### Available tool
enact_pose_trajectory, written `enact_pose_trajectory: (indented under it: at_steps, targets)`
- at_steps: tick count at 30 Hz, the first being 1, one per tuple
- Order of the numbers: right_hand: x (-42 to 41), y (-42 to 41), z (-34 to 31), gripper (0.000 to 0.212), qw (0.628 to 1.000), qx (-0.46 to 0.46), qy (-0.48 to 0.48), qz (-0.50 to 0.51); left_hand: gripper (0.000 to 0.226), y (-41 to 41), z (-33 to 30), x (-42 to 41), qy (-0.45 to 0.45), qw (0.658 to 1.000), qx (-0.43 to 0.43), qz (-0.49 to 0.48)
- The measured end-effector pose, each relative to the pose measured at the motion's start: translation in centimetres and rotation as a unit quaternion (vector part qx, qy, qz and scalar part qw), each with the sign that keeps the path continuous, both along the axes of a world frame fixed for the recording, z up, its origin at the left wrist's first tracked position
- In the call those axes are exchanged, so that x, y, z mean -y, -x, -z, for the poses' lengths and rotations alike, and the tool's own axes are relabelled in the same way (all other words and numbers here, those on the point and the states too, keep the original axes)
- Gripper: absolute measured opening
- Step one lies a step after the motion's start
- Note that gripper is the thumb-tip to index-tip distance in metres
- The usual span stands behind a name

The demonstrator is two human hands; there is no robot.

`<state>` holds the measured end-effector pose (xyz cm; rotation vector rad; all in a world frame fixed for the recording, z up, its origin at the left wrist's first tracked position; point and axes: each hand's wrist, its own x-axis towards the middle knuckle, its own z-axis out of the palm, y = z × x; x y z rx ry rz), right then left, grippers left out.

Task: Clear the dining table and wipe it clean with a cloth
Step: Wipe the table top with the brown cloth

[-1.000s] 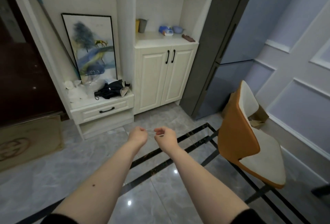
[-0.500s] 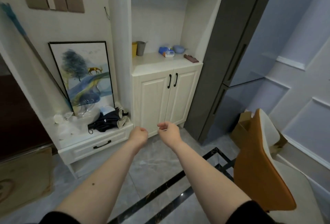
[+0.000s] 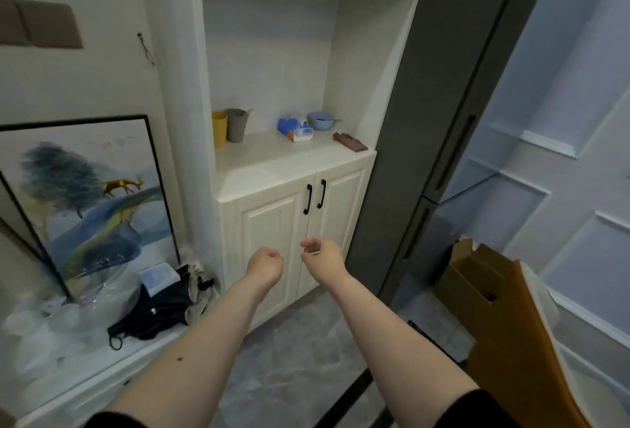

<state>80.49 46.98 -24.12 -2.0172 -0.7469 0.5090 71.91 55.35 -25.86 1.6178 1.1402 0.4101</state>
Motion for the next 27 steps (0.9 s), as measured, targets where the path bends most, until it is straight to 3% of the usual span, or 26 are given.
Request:
enact_pose_trajectory:
  at_steps: [5, 14, 27]
  targets:
    - [-5.0, -5.6, -1.5, 0.025, 1.000, 0.005, -0.003, 0.027, 0.031, -6.8, -0.2, -6.7, 0.002, 0.999, 0.010, 0.031]
    - [-9.9, -17.8, -1.3, 0.024, 0.997, 0.003, -0.004, 0.079, 0.026, -20.2, 0.1, -11.4, -0.002, 0.997, 0.022, 0.079]
    - [-16.9, -39.4, -2.0, 0.024, 0.995, 0.005, -0.032, 0.098, 0.024, -41.4, -2.2, -18.0, -0.025, 0.996, 0.077, 0.045]
